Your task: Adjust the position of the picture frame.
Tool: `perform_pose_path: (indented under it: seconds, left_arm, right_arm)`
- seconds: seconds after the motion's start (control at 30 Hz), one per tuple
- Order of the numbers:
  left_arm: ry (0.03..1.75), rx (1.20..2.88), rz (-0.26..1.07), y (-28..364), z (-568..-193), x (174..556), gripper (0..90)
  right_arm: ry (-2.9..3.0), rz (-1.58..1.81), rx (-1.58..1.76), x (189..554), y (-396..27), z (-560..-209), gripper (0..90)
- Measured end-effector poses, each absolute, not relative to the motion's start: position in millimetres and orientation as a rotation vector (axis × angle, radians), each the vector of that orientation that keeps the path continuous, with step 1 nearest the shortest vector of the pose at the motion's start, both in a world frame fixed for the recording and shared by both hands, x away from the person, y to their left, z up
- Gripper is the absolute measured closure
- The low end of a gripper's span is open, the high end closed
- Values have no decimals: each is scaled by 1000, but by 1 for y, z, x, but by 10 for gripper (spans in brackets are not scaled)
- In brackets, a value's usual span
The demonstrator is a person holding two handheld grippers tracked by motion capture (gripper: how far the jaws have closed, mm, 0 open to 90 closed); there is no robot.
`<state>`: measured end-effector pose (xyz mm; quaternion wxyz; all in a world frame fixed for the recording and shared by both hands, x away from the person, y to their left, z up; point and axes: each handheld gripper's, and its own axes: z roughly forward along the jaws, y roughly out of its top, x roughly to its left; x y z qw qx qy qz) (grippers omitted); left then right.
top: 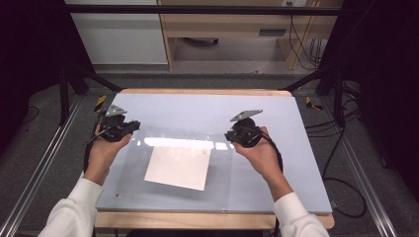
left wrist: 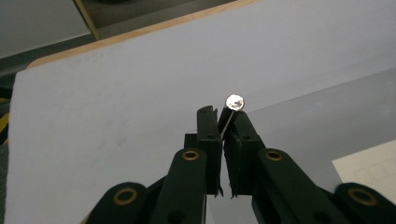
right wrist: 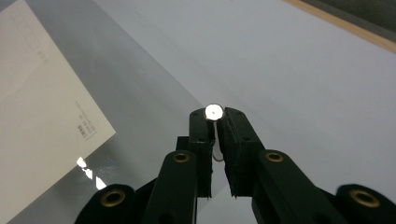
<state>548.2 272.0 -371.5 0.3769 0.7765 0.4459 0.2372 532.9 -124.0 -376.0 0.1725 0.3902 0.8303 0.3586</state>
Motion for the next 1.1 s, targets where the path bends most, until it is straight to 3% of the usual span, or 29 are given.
perform_pose_path:
  seconds: [0.3,0.5,0.73,1.1]
  left_arm:
    - [1081,2046,565,219,-362,560,845]
    - [1128,2092,507,199,-402,579,845]
    - [1157,2113,499,197,-423,580,845]
    - [1177,2108,532,196,-444,582,848]
  right_arm:
    - [2317,949,1212,551,-177,-357,838]
    - [2326,891,1305,570,-195,-396,838]
    - [2353,876,1338,586,-196,-425,835]
    - [2325,872,1322,588,-192,-444,840]
